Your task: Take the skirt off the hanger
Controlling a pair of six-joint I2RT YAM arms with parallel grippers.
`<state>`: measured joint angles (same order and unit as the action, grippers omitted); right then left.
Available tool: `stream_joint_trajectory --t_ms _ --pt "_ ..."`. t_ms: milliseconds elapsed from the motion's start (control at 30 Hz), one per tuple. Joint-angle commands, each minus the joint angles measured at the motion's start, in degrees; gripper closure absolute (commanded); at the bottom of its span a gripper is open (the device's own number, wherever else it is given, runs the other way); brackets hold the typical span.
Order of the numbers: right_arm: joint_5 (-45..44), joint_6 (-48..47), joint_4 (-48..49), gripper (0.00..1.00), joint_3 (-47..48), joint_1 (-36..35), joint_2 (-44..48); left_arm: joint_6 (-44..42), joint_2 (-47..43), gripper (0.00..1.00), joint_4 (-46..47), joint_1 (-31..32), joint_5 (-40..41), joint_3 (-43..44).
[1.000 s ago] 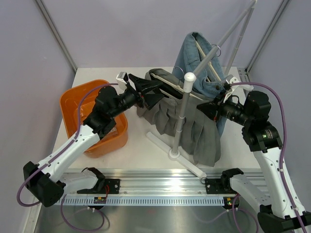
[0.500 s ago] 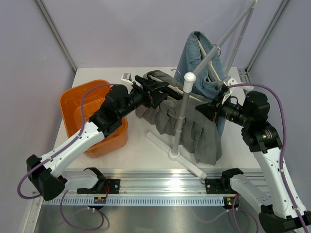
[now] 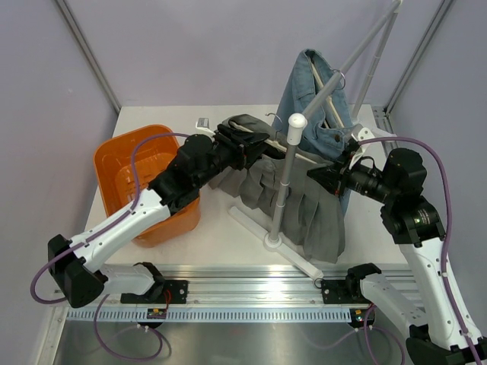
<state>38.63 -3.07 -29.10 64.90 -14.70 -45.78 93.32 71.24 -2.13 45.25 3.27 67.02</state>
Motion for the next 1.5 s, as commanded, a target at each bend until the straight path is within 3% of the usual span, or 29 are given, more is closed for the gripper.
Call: stream_joint_trajectory --t_ms 0,200,467,533,633,667,700,800,833,900,933,1100,1467 --pt "2.1 -1.8 4.0 1.0 1.1 -0.8 1.4 0.1 1.3 0.59 1.3 0.6 3.8 3.0" --pt "2.0 -2.9 2.7 1.0 0.4 -0.8 1.5 -0.1 1.3 0.79 1.2 1.2 4.4 3.6" --pt "2.3 -3.3 1.8 1.0 1.4 -0.9 -0.4 -0.8 1.0 0.92 -0.2 1.3 4.4 4.7" --pt "2.2 -3.3 1.2 1.0 2.2 -1.1 -0.8 -0.9 1.2 1.0 -0.4 1.3 4.3 5.3" --pt "2.1 -3.0 0.2 1.0 3.3 -1.2 -1.5 -1.4 1.4 1.0 -1.9 1.4 4.6 6.4" --pt "1.5 -2.3 -0.4 0.94 3.4 -1.2 -1.5 -1.6 1.4 1.0 -2.4 1.4 4.7 6.7" --pt "1.1 -1.8 -0.5 0.76 3.4 -1.2 -1.3 -1.8 1.5 1.0 -3.7 1.4 5.0 7.1" --pt "0.6 -0.3 -2.3 0.54 3.8 -1.2 -0.5 -2.2 0.7 1.0 -3.6 1.4 5.0 7.1" --pt "0.5 0.3 -3.1 0.41 3.7 -1.1 0.0 -1.9 0.5 1.0 -2.7 1.3 4.9 6.1" --pt "0.0 0.7 -3.9 0.35 3.8 -1.2 1.7 -1.6 -0.2 1.0 -2.4 1.3 5.0 6.0" --pt "-0.8 0.8 -4.5 0.28 3.9 -1.1 2.2 -1.3 -0.3 1.0 -2.4 1.2 4.9 6.0" --pt "-3.0 -0.9 -9.6 0.22 4.4 -1.1 4.5 -0.2 -0.7 1.0 -0.9 1.3 4.3 5.9" --pt "-2.2 -1.1 -11.6 0.26 -1.0 -1.1 7.7 -1.3 -2.3 1.0 -3.9 0.5 5.5 9.3"
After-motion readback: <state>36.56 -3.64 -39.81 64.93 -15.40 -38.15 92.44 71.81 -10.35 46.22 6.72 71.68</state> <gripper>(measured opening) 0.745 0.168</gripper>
